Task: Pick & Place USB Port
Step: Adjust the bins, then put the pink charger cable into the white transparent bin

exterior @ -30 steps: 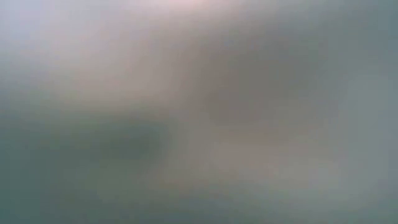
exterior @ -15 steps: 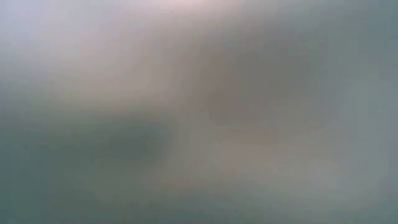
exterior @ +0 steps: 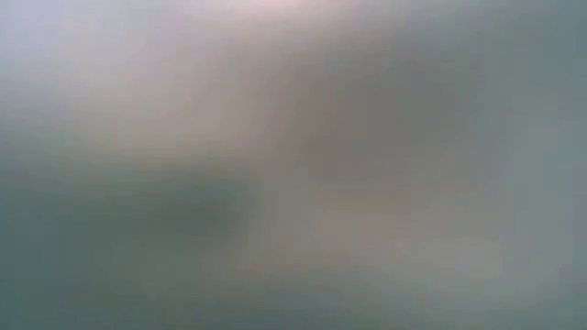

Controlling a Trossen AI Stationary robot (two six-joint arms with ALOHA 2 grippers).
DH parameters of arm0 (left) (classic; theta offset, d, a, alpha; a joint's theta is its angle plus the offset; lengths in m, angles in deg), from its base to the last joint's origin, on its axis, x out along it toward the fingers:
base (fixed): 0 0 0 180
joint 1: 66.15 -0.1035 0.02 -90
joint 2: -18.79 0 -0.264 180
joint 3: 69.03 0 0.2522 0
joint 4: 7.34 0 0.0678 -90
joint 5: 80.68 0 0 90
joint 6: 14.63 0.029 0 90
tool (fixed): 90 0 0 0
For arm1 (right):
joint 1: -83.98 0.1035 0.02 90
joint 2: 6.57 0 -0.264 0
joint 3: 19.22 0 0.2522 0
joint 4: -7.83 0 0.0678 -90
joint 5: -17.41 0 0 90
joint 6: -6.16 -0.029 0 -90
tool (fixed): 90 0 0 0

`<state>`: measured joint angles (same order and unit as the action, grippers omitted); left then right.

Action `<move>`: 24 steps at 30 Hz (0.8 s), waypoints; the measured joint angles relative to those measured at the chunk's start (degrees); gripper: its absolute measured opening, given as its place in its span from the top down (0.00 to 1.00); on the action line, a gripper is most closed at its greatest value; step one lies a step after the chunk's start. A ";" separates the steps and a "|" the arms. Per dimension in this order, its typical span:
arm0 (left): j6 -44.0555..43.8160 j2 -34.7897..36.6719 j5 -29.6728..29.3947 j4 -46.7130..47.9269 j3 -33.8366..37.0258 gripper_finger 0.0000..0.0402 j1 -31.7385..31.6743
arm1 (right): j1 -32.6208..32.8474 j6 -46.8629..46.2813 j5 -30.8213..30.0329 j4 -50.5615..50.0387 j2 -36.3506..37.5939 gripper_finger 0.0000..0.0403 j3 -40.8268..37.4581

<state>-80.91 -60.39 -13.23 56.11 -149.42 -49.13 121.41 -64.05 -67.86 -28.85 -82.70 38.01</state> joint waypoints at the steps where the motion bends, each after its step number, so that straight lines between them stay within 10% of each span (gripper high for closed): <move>1: 0.00 0.00 0.00 0.00 0.00 1.00 0.00 | 0.00 -0.01 0.00 0.33 0.01 1.00 0.00; 18: -0.22 0.00 0.02 0.02 0.02 1.00 0.00 | 1.01 0.39 1.55 -0.95 0.01 1.00 0.00; 24: 0.20 0.00 0.02 0.07 0.02 1.00 0.00 | 3.96 -9.42 6.39 -16.54 0.01 1.00 0.02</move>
<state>-80.71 -60.39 -13.21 56.18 -149.40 -49.13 125.37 -73.47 -61.47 -45.39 -82.69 38.03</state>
